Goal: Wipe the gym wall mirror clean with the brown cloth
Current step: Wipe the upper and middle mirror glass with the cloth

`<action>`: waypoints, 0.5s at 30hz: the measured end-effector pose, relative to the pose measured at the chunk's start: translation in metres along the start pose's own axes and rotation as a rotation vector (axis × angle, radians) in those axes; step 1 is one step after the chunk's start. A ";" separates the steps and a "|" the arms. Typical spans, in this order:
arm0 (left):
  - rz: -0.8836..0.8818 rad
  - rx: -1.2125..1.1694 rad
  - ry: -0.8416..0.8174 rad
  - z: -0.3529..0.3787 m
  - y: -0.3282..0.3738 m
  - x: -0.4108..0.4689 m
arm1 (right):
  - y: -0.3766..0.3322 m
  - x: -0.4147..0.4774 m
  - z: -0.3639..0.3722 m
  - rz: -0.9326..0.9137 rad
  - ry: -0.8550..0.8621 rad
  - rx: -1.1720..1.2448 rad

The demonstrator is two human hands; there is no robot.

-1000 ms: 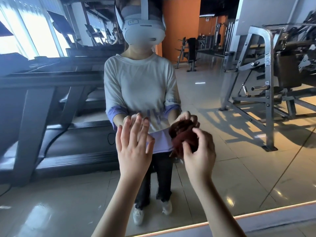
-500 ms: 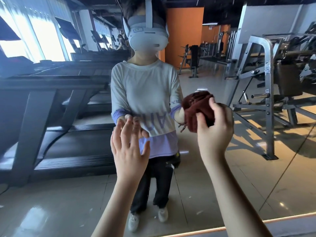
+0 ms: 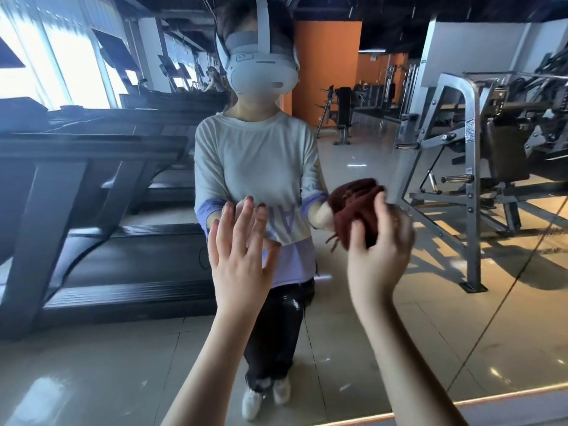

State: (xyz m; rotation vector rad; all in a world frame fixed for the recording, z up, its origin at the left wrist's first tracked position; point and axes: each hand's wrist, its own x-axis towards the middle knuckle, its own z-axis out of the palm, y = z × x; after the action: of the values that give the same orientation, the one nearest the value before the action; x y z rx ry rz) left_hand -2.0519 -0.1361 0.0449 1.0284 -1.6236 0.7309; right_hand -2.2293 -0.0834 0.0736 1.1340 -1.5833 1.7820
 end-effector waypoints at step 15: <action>0.017 -0.059 0.005 0.004 0.000 -0.003 | 0.011 -0.053 -0.001 0.008 -0.108 -0.053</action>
State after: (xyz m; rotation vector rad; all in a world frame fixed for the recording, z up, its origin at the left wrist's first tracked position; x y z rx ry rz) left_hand -2.0533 -0.1385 0.0407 0.9704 -1.6421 0.6923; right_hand -2.2102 -0.0760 0.0237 1.2182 -1.6891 1.6988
